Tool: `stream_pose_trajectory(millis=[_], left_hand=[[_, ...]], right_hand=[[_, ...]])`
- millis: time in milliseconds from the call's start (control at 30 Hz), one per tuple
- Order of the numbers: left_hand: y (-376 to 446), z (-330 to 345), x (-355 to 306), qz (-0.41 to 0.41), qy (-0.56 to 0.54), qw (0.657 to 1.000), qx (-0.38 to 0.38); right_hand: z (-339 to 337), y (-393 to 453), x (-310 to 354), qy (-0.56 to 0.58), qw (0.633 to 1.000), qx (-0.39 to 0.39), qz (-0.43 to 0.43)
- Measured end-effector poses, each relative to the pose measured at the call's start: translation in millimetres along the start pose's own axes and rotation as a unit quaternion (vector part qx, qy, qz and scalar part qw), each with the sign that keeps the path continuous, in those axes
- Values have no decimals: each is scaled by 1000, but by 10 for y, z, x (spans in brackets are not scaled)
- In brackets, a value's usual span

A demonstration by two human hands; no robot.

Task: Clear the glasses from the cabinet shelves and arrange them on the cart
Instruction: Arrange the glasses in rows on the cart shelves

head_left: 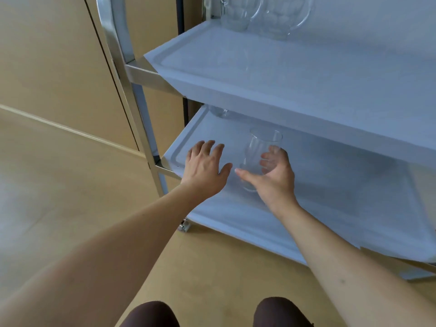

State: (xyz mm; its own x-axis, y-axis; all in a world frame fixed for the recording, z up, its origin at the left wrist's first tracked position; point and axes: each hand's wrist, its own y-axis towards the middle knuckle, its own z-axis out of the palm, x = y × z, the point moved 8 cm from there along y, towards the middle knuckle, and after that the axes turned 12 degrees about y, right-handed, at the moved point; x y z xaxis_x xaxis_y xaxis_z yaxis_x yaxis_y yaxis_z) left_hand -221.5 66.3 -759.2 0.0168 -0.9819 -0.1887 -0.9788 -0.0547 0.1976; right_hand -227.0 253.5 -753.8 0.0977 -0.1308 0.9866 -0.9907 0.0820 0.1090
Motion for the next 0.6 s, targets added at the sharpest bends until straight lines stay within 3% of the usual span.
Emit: stream_pose_trajectory(millis=[133, 367, 600], left_hand=[[61, 236, -126, 21, -13, 1000, -13], [351, 531, -234, 33, 59, 997, 48], [761, 538, 154, 8, 125, 991, 45]], right_hand=[[-69, 148, -131, 4, 1000, -13, -24], [-139, 363, -242, 27, 998, -41, -39], [63, 866, -271, 26, 996, -58, -70]])
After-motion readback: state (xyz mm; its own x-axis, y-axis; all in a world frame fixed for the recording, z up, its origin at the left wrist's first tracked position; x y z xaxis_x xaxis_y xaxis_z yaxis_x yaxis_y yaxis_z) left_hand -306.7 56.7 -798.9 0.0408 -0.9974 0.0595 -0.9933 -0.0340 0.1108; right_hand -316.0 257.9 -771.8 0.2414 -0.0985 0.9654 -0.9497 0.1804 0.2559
